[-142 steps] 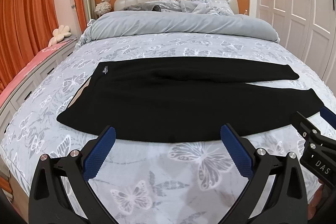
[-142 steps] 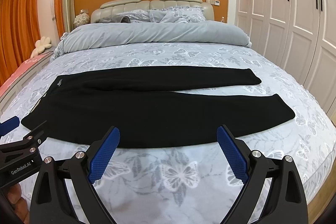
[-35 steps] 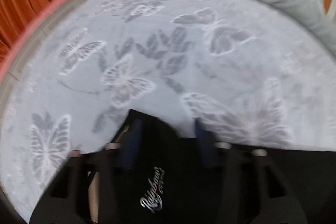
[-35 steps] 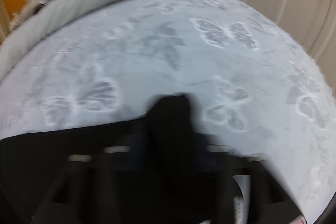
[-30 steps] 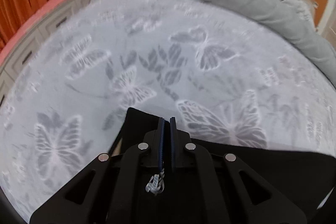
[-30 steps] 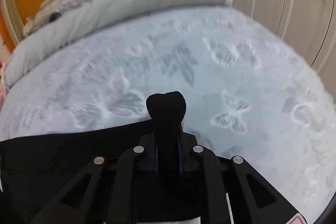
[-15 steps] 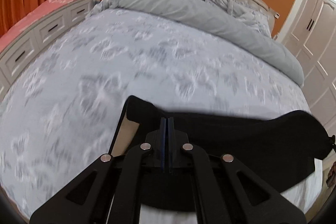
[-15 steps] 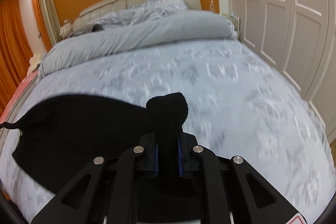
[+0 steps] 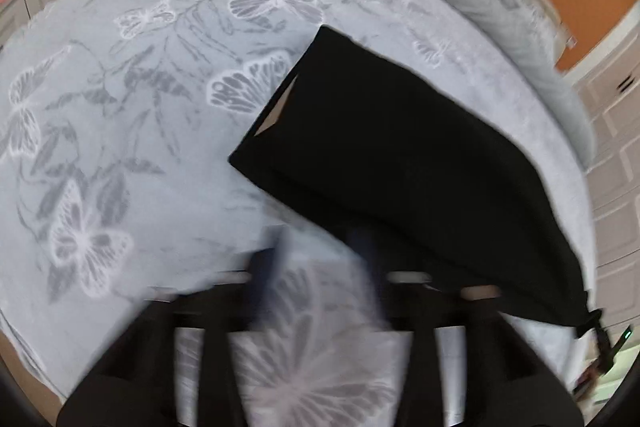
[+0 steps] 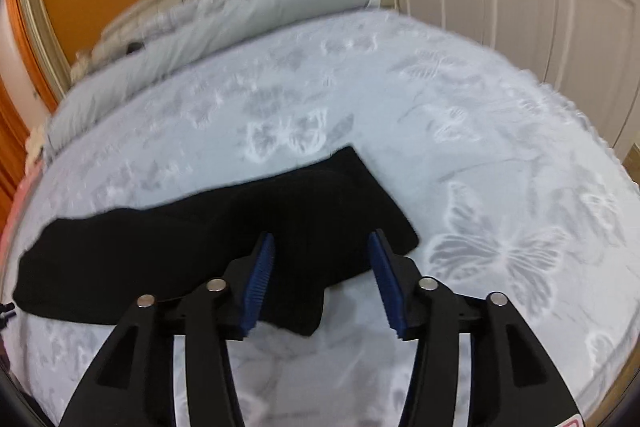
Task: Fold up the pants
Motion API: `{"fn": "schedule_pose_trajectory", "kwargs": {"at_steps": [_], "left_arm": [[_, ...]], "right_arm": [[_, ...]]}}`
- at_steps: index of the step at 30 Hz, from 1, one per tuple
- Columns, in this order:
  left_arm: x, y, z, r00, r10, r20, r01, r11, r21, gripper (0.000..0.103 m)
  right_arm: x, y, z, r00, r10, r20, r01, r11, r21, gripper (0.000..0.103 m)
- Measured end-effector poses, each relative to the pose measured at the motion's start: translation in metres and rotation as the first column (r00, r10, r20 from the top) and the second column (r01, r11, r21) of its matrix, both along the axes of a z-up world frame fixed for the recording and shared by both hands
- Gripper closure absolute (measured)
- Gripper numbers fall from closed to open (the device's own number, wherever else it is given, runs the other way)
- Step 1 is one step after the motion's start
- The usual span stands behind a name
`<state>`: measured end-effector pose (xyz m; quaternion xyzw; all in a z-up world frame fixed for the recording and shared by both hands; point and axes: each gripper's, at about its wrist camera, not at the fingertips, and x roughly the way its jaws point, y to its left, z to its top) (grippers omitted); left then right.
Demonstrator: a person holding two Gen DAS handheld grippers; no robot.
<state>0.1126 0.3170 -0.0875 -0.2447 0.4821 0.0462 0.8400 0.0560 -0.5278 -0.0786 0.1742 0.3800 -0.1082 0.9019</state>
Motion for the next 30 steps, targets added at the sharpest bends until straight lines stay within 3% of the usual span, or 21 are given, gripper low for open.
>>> {"fn": "schedule_pose_trajectory", "kwargs": {"at_steps": [1,3,6,9,10,11,12,13,16,20,23,25,26,27,28,29,30], "left_arm": [[-0.001,0.001,0.002,1.000,0.018,0.019,-0.018,1.000,-0.003,0.018],[0.006,0.002,0.005,0.997,0.066,0.042,-0.065,0.997,-0.042,0.017],[0.018,0.007,-0.004,0.989,0.144,0.021,-0.140,0.981,-0.132,0.007],[0.038,0.010,-0.034,0.976,0.197,-0.089,-0.210,0.962,-0.173,0.008],[0.042,0.005,-0.035,0.975,0.205,-0.087,-0.215,0.970,-0.118,0.018],[0.045,-0.004,-0.028,0.978,0.190,-0.083,-0.193,0.981,-0.029,0.045],[0.048,-0.012,-0.023,0.986,0.146,-0.085,-0.145,0.989,0.013,0.073],[0.046,-0.018,-0.017,0.991,0.111,-0.077,-0.111,0.994,0.001,0.084],[0.032,-0.014,0.002,0.995,0.089,-0.039,-0.091,0.995,-0.046,0.084],[0.028,-0.006,-0.013,0.992,0.081,-0.092,-0.088,0.993,-0.076,0.084],[0.027,-0.010,-0.021,0.989,0.097,-0.108,-0.104,0.993,-0.057,0.083],[0.029,-0.009,-0.023,0.989,0.102,-0.104,-0.107,0.993,-0.044,0.083],[0.029,-0.010,-0.023,0.989,0.104,-0.105,-0.108,0.993,-0.043,0.082],[0.030,-0.009,-0.025,0.989,0.103,-0.107,-0.108,0.993,-0.045,0.082],[0.030,-0.007,-0.025,0.989,0.104,-0.109,-0.110,0.992,-0.054,0.082],[0.031,-0.006,-0.026,0.988,0.105,-0.112,-0.112,0.992,-0.063,0.082],[0.031,-0.005,-0.027,0.988,0.106,-0.114,-0.114,0.991,-0.073,0.082]], "right_arm": [[-0.009,0.001,0.007,1.000,-0.011,0.022,0.011,1.000,0.006,0.045],[-0.023,0.005,0.016,0.997,-0.024,0.072,0.021,0.999,0.040,0.038],[-0.032,0.013,0.019,0.994,-0.026,0.102,0.015,0.994,0.109,0.037],[-0.033,0.023,0.012,0.996,-0.022,0.087,0.009,0.990,0.138,0.037],[-0.030,0.026,0.007,0.997,-0.019,0.075,0.008,0.989,0.144,0.037],[-0.027,0.029,0.002,0.998,-0.020,0.060,0.010,0.988,0.152,0.037],[-0.026,0.029,-0.003,0.999,-0.023,0.048,0.016,0.988,0.155,0.037],[-0.025,0.030,-0.006,0.999,-0.031,0.039,0.024,0.987,0.159,0.037],[-0.027,0.033,-0.006,0.999,-0.017,0.049,0.007,0.980,0.201,0.037],[-0.019,0.039,0.006,0.994,0.027,0.110,-0.060,0.951,0.305,0.037],[0.019,0.045,0.004,1.000,0.021,0.023,-0.027,0.943,0.332,0.030],[0.056,0.048,-0.009,0.994,-0.012,-0.105,0.039,0.966,0.255,0.030],[0.065,0.048,-0.015,0.990,-0.029,-0.136,0.060,0.970,0.234,0.038],[0.077,0.045,-0.021,0.986,-0.068,-0.152,0.100,0.971,0.217,0.078],[0.080,0.040,-0.021,0.985,-0.090,-0.147,0.121,0.968,0.218,0.100],[0.080,0.037,-0.016,0.988,-0.112,-0.106,0.134,0.962,0.237,0.098],[0.071,0.035,0.004,0.993,-0.114,0.035,0.101,0.958,0.269,0.098]]}}
